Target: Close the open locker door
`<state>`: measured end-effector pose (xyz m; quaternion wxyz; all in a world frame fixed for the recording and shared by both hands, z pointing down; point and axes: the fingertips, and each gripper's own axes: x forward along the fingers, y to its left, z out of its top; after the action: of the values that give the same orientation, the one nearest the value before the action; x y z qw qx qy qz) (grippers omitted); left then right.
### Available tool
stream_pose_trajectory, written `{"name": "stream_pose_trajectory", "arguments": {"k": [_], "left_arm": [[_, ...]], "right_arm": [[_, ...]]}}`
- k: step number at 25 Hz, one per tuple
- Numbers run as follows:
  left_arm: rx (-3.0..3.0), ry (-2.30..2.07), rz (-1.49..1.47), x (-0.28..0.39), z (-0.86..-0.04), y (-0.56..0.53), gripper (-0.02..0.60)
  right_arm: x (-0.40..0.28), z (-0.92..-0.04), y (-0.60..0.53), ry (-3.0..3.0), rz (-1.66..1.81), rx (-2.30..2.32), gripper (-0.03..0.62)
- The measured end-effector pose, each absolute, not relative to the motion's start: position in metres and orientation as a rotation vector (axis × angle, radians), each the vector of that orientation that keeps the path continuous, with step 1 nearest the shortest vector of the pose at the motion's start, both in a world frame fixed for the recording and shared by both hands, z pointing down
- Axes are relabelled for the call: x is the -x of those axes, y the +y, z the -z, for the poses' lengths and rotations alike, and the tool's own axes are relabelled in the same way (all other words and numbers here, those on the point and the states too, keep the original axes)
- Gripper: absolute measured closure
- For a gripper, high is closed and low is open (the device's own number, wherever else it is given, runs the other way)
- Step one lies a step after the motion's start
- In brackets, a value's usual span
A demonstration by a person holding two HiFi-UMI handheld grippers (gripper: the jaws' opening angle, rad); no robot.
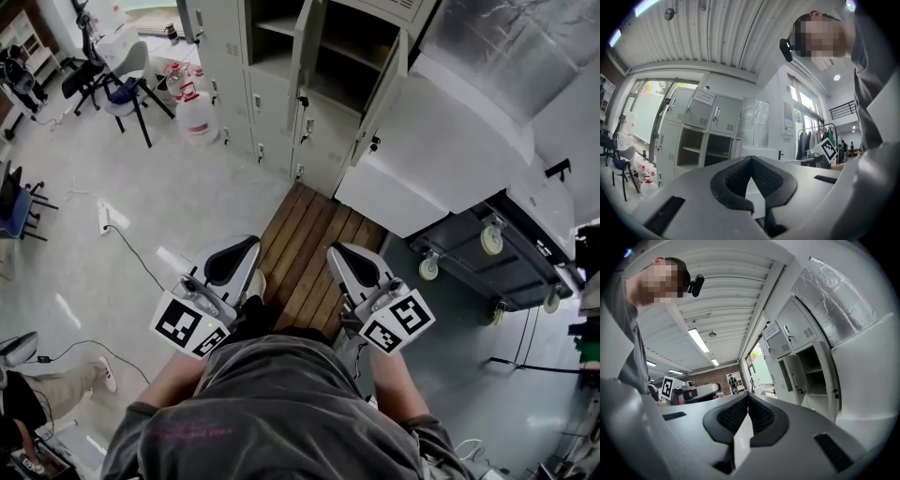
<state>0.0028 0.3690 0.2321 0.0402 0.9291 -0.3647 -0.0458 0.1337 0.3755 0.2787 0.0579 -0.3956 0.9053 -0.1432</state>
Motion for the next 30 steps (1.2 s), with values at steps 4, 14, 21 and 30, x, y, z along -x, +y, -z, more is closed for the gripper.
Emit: {"name": "stream_pose_trajectory", "arguments": {"k": [4, 14, 21, 30], "left_arm": [[-2.847, -1.093, 0.14, 0.004, -0.258, 0.335, 0.568], [-2.835, -1.004, 0.086, 0.043, -0.303, 0.195, 0.568], [-2.853, -0.916, 0.067, 0.054, -0.3, 0.094, 0.568], [-2.873, -0.81, 0.065, 0.053, -0.307, 0.009, 0.568]], "right_arm": [[-0.129, -0.304, 0.345, 2.736, 0.444, 1.232, 0.572], [-0.087, -0.349, 0.212, 2.696, 0.525, 1.3, 0.572], [-0.074, -0.341, 0.121, 2.655, 0.528, 1.377, 0.572], [-0.077, -0.343, 0.044, 2.591, 0.517, 1.487, 0.572]]}}
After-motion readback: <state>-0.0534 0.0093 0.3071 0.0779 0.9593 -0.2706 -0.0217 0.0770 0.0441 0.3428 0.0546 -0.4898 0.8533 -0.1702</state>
